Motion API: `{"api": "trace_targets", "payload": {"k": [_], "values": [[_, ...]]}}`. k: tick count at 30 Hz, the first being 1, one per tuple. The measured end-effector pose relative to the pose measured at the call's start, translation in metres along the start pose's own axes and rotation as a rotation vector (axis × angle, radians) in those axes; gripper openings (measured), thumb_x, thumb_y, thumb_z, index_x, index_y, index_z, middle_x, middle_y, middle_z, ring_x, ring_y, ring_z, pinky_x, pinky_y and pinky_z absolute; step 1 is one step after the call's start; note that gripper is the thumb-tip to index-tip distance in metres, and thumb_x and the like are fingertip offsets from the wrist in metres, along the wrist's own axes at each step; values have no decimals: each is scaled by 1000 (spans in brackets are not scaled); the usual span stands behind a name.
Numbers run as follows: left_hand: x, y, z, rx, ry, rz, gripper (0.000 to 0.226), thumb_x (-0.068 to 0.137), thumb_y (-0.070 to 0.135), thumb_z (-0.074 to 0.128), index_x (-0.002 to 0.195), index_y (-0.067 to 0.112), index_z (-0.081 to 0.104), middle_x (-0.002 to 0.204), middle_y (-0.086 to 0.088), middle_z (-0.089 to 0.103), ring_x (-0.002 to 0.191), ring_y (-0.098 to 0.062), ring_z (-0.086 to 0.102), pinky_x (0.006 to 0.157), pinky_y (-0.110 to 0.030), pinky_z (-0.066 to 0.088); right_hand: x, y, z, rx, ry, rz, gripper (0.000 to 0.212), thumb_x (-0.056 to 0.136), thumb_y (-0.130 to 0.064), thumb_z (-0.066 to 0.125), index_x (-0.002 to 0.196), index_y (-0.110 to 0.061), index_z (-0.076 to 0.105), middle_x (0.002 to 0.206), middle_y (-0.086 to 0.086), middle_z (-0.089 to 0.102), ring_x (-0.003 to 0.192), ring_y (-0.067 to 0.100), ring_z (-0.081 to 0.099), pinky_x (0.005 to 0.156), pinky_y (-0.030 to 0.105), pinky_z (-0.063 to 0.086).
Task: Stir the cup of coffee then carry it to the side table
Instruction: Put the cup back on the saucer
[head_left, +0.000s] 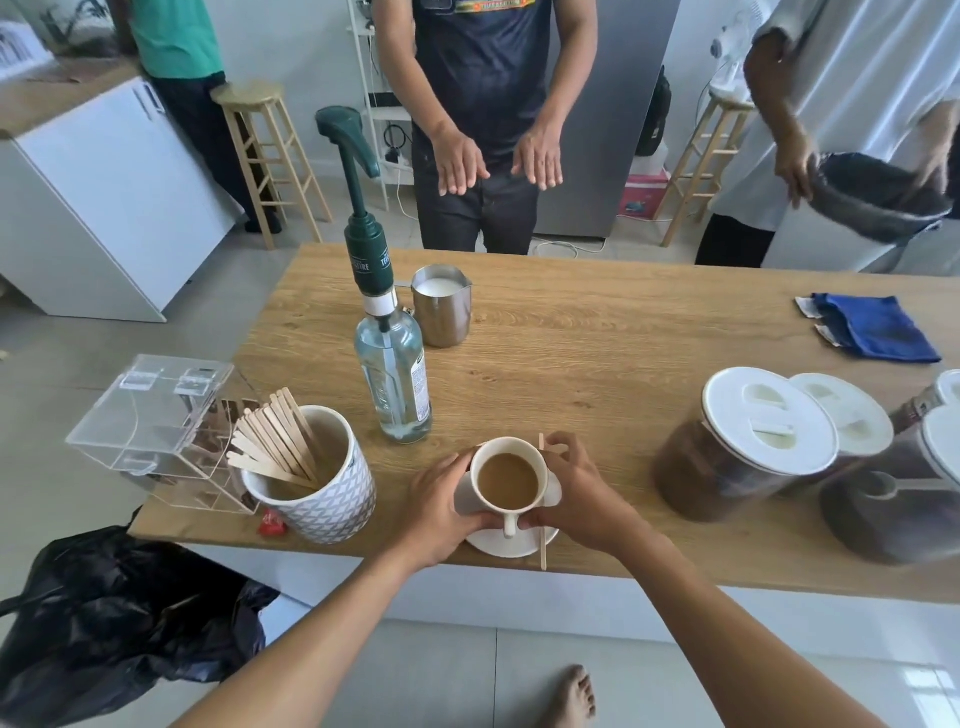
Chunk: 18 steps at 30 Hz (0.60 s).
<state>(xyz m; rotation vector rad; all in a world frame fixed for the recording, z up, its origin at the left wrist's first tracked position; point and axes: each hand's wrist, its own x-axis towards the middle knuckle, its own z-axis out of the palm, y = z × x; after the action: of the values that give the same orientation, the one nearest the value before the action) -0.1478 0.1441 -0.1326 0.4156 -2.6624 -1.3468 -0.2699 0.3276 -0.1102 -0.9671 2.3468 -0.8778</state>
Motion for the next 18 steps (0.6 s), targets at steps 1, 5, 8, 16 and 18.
{"api": "trace_targets", "payload": {"k": [1, 5, 8, 16, 18], "values": [[1, -1, 0, 0, -1, 3, 89, 59, 75, 73, 136, 37, 48, 134, 20, 55, 125, -8, 50, 104, -43, 41, 0, 0, 0, 2, -3, 2, 74, 54, -48, 85, 121, -45, 53, 139, -3, 23, 134, 20, 25, 107, 46, 39], [1, -1, 0, 14, -2, 18, 89, 61, 79, 69, 136, 39, 46, 134, 20, 55, 125, -7, 50, 104, -44, 41, 0, 2, 1, -9, 2, 30, 74, 56, -46, 86, 122, -43, 54, 137, -4, 23, 132, 21, 29, 107, 46, 39], [1, -5, 1, 29, -11, 11, 90, 62, 80, 68, 139, 41, 43, 138, 19, 52, 129, -9, 47, 106, -45, 39, -2, 0, 1, -7, -6, 54, 76, 59, -44, 87, 127, -42, 51, 136, -5, 24, 133, 20, 28, 108, 45, 37], [-11, -18, -7, -132, -154, -114, 100, 75, 39, 81, 151, 44, 17, 154, 16, 31, 142, -2, 27, 117, -37, 27, -12, 4, -10, 46, -22, 126, 88, 63, -35, 89, 138, -30, 43, 134, -8, 26, 128, 14, 33, 107, 31, 31], [-15, -23, -14, -134, -149, -132, 91, 83, 27, 74, 152, 43, 16, 154, 18, 32, 141, 2, 26, 118, -34, 25, -13, 10, -15, 33, -18, 174, 90, 66, -36, 87, 141, -28, 40, 139, -6, 27, 126, 15, 38, 109, 33, 33]]}}
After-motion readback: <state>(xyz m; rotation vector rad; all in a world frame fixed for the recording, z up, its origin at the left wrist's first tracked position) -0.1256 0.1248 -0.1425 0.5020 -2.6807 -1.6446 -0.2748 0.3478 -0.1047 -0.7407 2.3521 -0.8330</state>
